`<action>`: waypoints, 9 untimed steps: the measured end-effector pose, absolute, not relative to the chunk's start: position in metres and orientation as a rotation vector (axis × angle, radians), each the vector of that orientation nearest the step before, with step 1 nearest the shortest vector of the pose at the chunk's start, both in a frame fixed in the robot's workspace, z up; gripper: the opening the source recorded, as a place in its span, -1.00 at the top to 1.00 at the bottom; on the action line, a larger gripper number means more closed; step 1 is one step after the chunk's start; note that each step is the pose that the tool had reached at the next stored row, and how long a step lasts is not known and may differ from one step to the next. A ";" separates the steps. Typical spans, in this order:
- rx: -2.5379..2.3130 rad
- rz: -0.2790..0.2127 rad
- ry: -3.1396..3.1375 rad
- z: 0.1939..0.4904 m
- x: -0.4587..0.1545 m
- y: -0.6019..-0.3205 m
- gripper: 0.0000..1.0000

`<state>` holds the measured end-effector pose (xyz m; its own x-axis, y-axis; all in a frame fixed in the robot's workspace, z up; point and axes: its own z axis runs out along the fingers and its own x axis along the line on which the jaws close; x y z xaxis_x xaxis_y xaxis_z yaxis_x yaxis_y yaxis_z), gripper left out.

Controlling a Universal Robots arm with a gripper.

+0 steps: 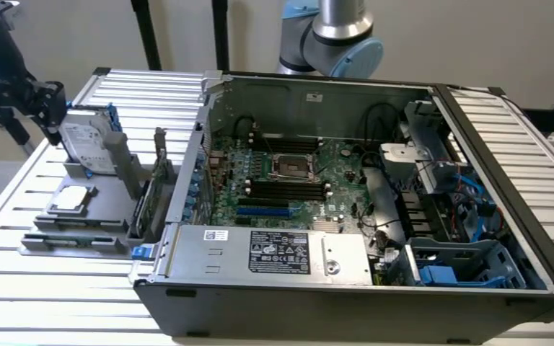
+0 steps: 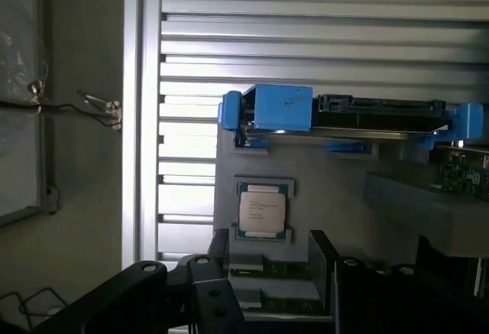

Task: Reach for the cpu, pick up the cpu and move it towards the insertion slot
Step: 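Pick up the cpu and move it towards the insertion slot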

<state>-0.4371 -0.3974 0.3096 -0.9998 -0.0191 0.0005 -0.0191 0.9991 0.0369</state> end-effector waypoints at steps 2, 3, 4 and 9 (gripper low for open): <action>0.030 -0.058 -3.140 0.306 -0.437 -0.398 -0.08; 0.030 -0.058 -3.140 0.304 -0.437 -0.398 -0.08; 0.030 -0.058 -3.140 0.302 -0.437 -0.399 -0.08; 0.030 -0.058 -3.140 0.293 -0.437 -0.400 -0.23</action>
<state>-0.4371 -0.4000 0.2931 -0.9998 -0.0191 0.0005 -0.0191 0.9991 0.0369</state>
